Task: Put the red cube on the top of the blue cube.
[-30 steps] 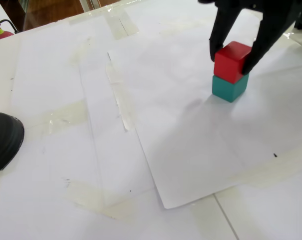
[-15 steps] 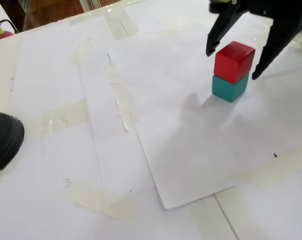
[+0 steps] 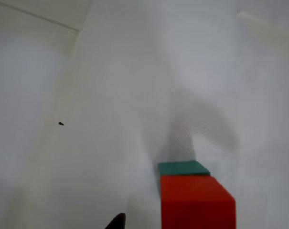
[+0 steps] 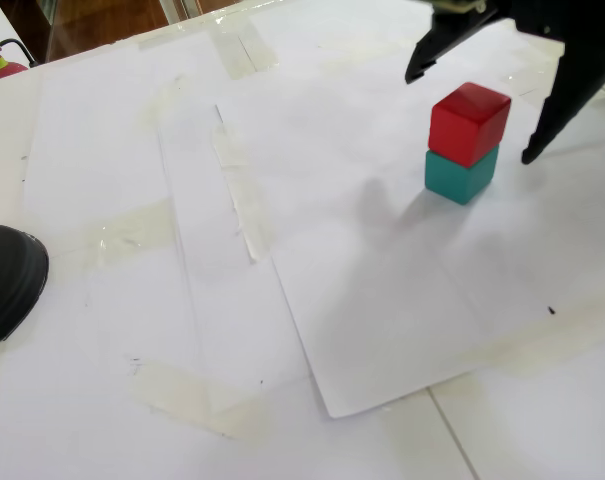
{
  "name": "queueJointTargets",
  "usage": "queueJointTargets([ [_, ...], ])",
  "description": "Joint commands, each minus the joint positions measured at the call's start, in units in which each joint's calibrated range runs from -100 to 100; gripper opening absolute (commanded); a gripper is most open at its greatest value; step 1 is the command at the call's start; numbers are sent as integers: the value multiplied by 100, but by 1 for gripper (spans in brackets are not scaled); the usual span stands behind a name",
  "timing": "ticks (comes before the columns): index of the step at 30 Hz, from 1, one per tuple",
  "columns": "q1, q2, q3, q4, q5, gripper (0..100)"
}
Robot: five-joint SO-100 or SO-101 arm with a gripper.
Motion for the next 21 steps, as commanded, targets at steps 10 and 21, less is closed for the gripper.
queueJointTargets([
  [10,-127,-2337,122,674,-425,46],
  [21,675,-5641,1175,2085,-479,38],
])
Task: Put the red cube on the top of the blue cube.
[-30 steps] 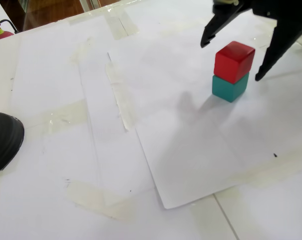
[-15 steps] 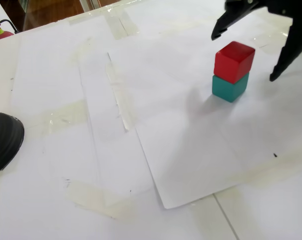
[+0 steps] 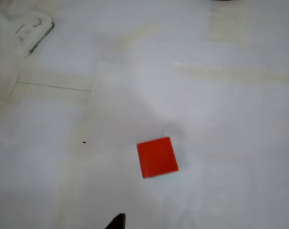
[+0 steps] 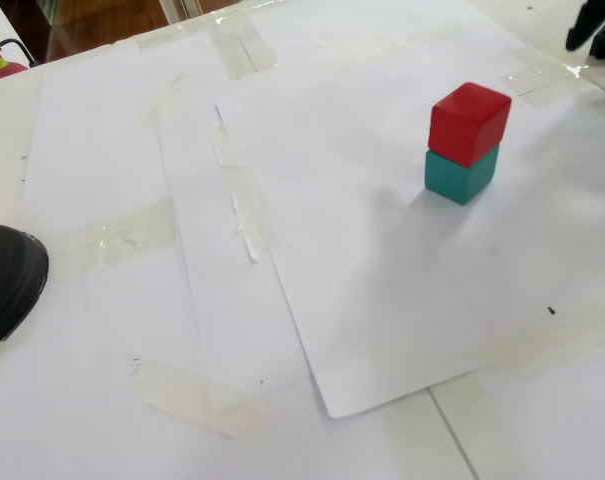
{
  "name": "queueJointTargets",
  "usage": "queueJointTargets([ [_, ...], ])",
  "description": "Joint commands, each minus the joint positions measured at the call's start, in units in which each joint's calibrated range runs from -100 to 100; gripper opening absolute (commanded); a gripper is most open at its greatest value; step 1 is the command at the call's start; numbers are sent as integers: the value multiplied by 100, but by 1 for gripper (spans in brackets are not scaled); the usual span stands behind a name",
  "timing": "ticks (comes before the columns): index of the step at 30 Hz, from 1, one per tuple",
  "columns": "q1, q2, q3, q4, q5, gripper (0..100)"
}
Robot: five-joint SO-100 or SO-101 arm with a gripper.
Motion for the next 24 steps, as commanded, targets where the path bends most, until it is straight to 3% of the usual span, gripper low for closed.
queueJointTargets([
  [1,452,-1621,462,580,73,37],
  [9,981,-2814,907,1078,313,28],
  [16,1050,-2857,1106,792,576,3],
  [24,1057,-2857,843,1200,635,0],
])
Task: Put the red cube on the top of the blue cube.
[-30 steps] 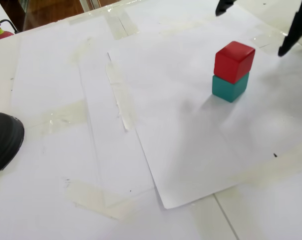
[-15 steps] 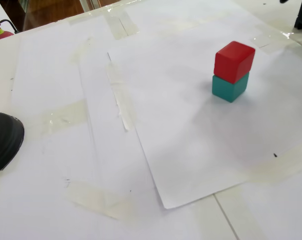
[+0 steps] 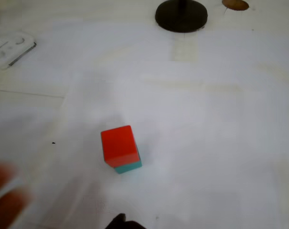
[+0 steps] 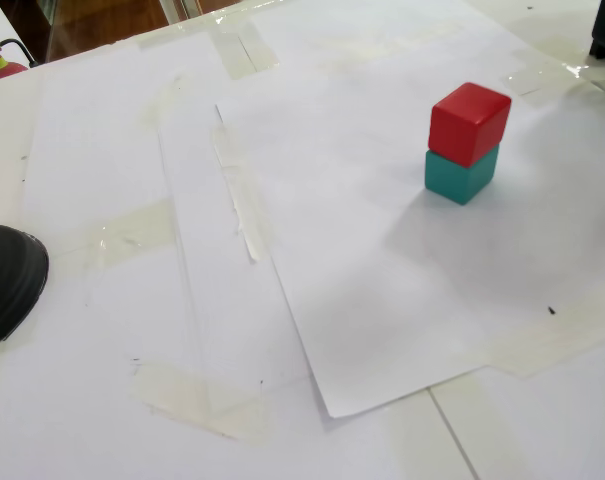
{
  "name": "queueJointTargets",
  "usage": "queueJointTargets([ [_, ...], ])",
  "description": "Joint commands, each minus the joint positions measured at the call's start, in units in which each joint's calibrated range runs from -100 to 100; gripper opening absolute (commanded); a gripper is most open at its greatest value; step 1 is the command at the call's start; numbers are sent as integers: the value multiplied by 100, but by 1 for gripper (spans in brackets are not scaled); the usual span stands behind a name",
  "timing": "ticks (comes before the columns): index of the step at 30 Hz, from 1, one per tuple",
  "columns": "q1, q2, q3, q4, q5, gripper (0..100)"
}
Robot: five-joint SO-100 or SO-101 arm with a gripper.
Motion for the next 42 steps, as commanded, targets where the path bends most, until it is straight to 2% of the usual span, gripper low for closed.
queueJointTargets([
  [1,85,-37,-296,191,39,0],
  [6,17,-37,-468,509,-5,0],
  [30,70,-37,-296,705,-239,0],
  [36,154,-37,-114,575,-239,0],
  [42,10,-29,276,-167,-230,1],
])
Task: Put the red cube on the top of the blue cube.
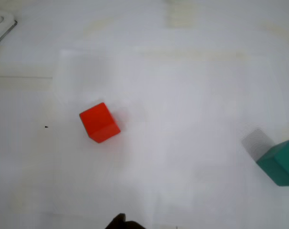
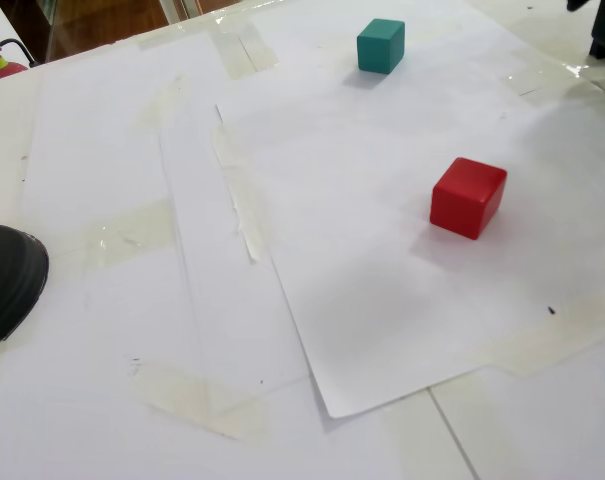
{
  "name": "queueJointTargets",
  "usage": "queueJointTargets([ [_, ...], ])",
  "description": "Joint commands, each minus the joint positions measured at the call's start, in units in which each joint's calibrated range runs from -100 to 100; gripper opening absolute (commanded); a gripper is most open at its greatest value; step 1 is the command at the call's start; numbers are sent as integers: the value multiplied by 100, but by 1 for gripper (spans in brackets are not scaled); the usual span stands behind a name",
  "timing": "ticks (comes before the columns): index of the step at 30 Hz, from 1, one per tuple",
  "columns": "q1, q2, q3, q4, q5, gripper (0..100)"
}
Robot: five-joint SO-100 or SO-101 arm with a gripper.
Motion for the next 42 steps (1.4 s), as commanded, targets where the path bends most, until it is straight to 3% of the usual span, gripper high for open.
queueJointTargets([
  [1,-85,40,23,-647,0,0],
  [14,-1016,3714,-2674,-1577,342,0],
  [25,-1463,7087,-5225,-1218,908,0],
  [42,-1281,8169,-4916,-1560,1226,1],
])
